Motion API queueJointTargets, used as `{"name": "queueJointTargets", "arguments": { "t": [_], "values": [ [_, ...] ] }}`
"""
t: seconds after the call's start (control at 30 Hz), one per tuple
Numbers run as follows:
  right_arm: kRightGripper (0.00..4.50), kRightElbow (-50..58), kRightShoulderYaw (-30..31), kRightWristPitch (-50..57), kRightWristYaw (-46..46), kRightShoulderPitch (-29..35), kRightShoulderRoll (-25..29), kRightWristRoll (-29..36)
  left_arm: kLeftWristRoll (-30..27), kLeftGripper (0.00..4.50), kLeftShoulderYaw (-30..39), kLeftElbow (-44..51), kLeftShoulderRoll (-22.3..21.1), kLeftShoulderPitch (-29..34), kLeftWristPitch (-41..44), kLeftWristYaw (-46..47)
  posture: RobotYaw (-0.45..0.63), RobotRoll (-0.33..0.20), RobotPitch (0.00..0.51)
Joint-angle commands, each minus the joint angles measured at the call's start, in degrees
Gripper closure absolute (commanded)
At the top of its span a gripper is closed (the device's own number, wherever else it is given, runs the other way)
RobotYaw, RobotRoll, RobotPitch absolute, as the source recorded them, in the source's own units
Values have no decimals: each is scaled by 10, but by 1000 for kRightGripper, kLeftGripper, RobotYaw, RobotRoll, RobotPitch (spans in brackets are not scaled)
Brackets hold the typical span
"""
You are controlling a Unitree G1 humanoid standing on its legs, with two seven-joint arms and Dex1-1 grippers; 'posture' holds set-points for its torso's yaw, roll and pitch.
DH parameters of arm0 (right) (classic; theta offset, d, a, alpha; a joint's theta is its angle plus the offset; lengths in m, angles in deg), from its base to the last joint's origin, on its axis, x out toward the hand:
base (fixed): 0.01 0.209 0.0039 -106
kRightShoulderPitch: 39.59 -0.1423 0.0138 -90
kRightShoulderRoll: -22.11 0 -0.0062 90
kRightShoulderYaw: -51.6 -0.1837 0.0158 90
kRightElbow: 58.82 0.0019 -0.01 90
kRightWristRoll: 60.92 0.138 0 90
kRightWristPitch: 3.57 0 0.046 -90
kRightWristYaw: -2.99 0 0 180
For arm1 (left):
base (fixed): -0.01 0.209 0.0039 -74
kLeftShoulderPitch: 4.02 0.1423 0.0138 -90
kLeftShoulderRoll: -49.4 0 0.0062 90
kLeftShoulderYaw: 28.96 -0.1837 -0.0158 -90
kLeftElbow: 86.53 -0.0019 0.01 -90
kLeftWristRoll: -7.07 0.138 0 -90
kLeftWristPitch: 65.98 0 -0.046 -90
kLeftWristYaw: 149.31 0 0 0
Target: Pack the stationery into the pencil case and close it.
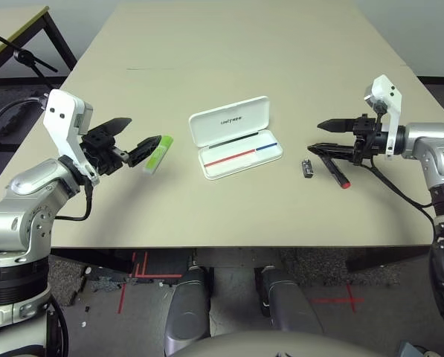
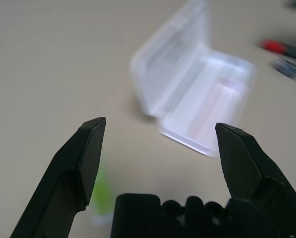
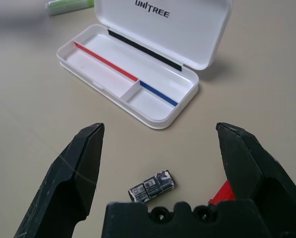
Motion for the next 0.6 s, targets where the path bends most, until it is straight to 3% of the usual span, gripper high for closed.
{"name": "queueJointTargets", "arguments": {
  "t": [0.03, 0.1, 0.3, 0.6],
  "values": [
    [0, 12, 10, 6, -3, 10, 6, 0, -10, 48, -22, 18, -10, 11, 15, -17, 47, 0, 152],
    [0, 13, 11, 7, -3, 10, 7, 1, -10, 48, -22, 19, -11, 10, 16, -17, 47, 0, 152],
    [0, 26, 22, 7, -2, 21, 11, -2, 63, 48, -177, -5, 15, -70, 7, -24, 24, 0, 152],
    [0, 41, 26, 8, 5, 33, 11, -3, 130, 48, -267, -61, 43, -123, -12, -38, -1, 0, 154]
  ]
}}
